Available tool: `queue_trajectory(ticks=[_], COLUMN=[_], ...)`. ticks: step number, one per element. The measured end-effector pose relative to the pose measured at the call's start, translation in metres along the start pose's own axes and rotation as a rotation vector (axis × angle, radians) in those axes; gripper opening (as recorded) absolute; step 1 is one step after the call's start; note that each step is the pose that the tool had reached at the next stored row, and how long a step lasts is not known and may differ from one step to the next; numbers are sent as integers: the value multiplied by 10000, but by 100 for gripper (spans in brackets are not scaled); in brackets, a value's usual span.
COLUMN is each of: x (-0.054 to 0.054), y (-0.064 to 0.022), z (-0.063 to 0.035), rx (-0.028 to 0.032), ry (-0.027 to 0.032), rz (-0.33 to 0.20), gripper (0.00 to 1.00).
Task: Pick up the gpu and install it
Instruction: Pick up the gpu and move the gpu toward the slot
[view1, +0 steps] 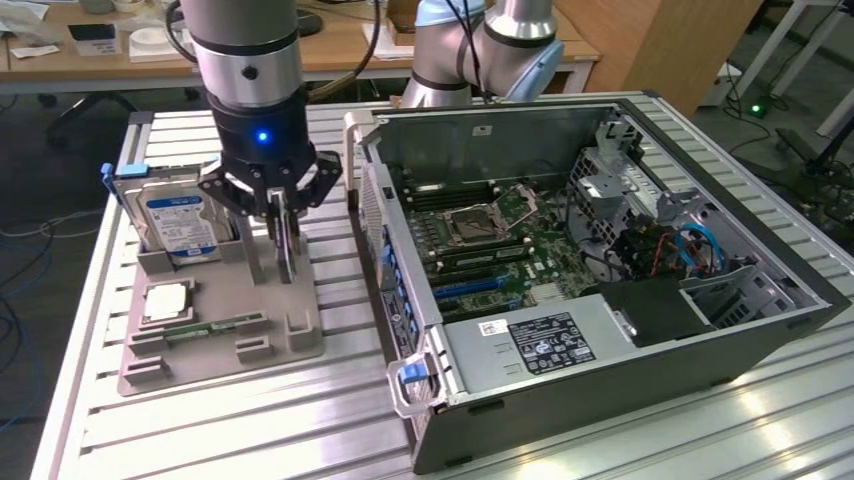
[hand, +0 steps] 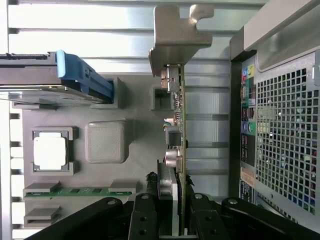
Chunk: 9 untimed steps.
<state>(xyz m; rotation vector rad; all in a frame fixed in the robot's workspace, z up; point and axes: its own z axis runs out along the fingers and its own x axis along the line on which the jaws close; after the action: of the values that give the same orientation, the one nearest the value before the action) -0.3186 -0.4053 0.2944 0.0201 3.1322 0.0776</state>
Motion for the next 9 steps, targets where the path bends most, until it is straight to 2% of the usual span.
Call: queue_trajectory(ticks=[9], x=[3], y=[4], z=[-91], rx=[-44], ry=[0], rz=[0], gripper=[28])
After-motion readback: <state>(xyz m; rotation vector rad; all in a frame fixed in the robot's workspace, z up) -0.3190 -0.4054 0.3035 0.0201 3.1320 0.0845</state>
